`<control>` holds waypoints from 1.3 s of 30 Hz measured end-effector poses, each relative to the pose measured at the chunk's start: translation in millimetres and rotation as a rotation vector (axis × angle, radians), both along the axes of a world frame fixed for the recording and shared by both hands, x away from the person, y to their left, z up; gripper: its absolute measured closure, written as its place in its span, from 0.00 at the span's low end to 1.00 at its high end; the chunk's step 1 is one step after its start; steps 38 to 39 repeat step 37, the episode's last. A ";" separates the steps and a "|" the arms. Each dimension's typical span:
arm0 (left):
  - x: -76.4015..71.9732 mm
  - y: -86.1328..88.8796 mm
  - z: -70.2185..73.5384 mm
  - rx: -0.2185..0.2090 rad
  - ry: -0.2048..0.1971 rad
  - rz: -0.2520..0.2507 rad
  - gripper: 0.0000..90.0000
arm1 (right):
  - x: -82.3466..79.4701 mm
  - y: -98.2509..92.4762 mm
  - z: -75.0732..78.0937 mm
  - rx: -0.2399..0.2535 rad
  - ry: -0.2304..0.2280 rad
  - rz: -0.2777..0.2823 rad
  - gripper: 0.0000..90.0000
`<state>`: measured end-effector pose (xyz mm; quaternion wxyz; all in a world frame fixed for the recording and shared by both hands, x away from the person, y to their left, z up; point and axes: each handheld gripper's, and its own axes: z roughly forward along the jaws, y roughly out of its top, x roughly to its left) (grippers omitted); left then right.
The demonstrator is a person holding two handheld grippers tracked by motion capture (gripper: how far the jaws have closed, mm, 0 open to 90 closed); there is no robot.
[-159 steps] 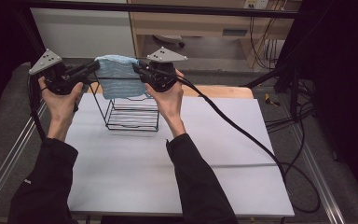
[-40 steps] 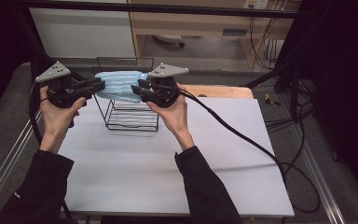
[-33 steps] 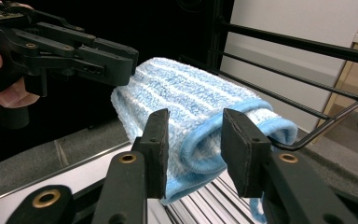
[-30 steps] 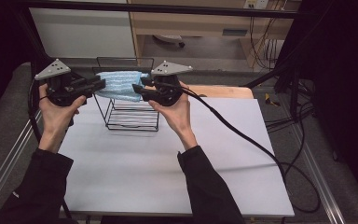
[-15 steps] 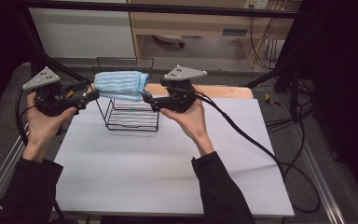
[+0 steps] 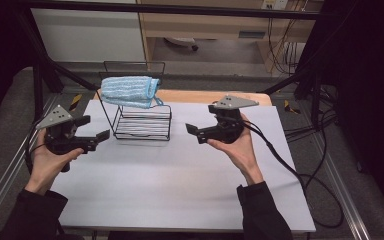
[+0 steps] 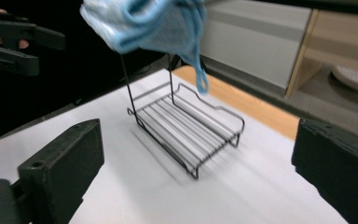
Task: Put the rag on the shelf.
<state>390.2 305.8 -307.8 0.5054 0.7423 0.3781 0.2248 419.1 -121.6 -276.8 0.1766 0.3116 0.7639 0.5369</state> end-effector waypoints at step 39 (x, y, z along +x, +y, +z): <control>-16.8 -29.9 -129.5 0.116 0.146 -0.099 0.13 | -52.0 -143.5 -164.9 -0.059 0.234 -0.111 0.01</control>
